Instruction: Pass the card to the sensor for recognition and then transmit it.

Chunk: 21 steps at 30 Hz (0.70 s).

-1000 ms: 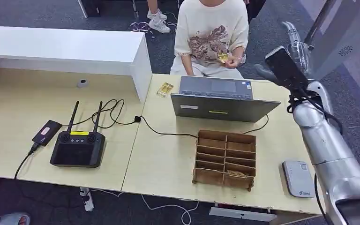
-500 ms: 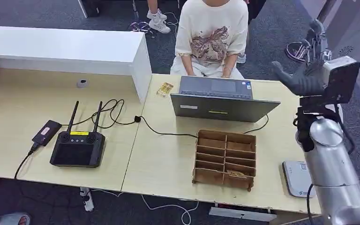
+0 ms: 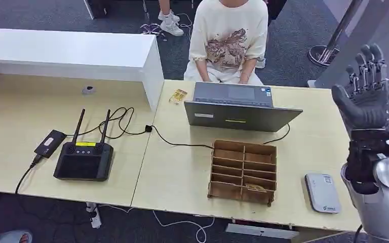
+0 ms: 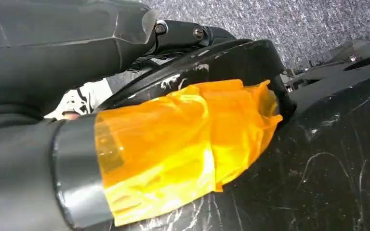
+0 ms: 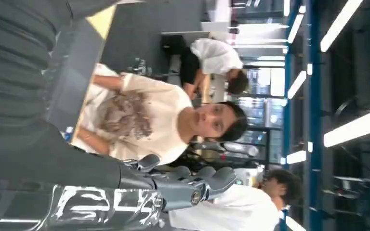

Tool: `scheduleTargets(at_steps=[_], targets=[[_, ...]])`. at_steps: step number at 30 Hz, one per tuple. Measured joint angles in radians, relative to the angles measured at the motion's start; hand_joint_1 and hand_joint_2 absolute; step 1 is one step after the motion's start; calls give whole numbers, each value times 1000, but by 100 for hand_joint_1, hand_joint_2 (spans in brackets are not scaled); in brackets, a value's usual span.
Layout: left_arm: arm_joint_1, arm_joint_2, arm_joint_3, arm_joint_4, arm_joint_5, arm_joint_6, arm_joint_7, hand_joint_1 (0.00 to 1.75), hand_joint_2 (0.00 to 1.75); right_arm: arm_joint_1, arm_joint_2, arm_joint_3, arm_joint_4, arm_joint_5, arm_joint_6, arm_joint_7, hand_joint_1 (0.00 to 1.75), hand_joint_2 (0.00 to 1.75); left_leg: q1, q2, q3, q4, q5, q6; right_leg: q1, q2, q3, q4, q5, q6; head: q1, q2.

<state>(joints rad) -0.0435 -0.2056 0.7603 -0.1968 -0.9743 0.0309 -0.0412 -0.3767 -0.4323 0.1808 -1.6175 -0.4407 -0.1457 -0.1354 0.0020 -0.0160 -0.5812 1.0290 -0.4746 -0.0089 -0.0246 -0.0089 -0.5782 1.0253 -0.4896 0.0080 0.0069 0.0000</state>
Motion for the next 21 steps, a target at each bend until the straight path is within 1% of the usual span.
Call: scheduleTargets(at_steps=[2, 4, 5, 7, 9, 11, 12, 15, 17, 20, 21], targets=[[0, -3, 10, 0, 6, 5, 0, 0, 0, 47, -41, -27, -38, -78, 21, 3, 0, 175, 0, -1, -1, 0, 0, 0, 0, -1, 0, 0, 0, 0, 0, 0], [1, -5, 14, 0, 11, 15, -1, 0, 0, 114, -72, -65, -83, -137, 45, -10, 0, 175, 0, -1, -1, 0, -1, 0, 0, -1, 0, 0, 0, 0, 0, 0], [2, -7, 18, 0, 14, 22, -4, 0, 0, 161, -87, -92, -113, -163, 57, -28, 0, 175, 0, -1, -1, 0, -1, 0, 0, -1, 0, -1, -1, 0, -1, 0], [6, -13, 25, 0, 18, 33, -14, 0, 0, 275, -103, -157, -178, -154, 87, -85, 0, 175, 0, -3, -3, 0, -2, 1, 0, -3, 0, -1, -2, 0, 0, 0], [6, -14, 34, 0, 18, 37, -15, 0, 0, 365, -96, -219, -235, -112, 121, -143, 0, 175, 0, -2, -3, -1, -3, 1, 1, -2, -1, -1, -2, 0, 0, 0], [6, -16, 38, 0, 19, 38, -12, 0, 0, 439, -76, -258, -285, -46, 141, -186, 0, 175, 1, 0, -2, -1, -4, 0, 2, 0, -1, -1, -3, -2, 0, 0], [5, -16, 39, 0, 20, 38, -11, 0, 0, 472, -65, -265, -303, -19, 151, -201, 0, 175, 1, 0, -1, -1, -4, 0, 2, 0, -1, -1, -3, -2, -1, 0], [5, -18, 46, 0, 21, 37, -10, 0, 0, 586, -42, -270, -363, 53, 226, -258, 0, 175, 1, 0, -1, -2, -4, 0, 2, -1, -1, 0, -4, -3, 0, 0], [5, -18, 52, 0, 21, 34, -10, 0, 0, 633, -27, -269, -391, 117, 228, -282, 0, 175, 1, 1, 0, -2, -4, 0, 2, 0, -1, 0, -3, -3, 0, 0], [4, -18, 61, 0, 21, 33, -10, 0, 0, 698, -8, -256, -430, 259, 180, -311, 0, 175, 1, 1, 0, -2, -4, -1, 2, 1, 0, 0, -3, -3, 0, 0], [3, -18, 63, 0, 21, 32, -10, 0, 0, 717, -3, -245, -440, 330, 145, -326, 0, 175, 1, 1, 0, -2, -4, -1, 2, 1, 0, 0, -3, -3, 0, 0]])
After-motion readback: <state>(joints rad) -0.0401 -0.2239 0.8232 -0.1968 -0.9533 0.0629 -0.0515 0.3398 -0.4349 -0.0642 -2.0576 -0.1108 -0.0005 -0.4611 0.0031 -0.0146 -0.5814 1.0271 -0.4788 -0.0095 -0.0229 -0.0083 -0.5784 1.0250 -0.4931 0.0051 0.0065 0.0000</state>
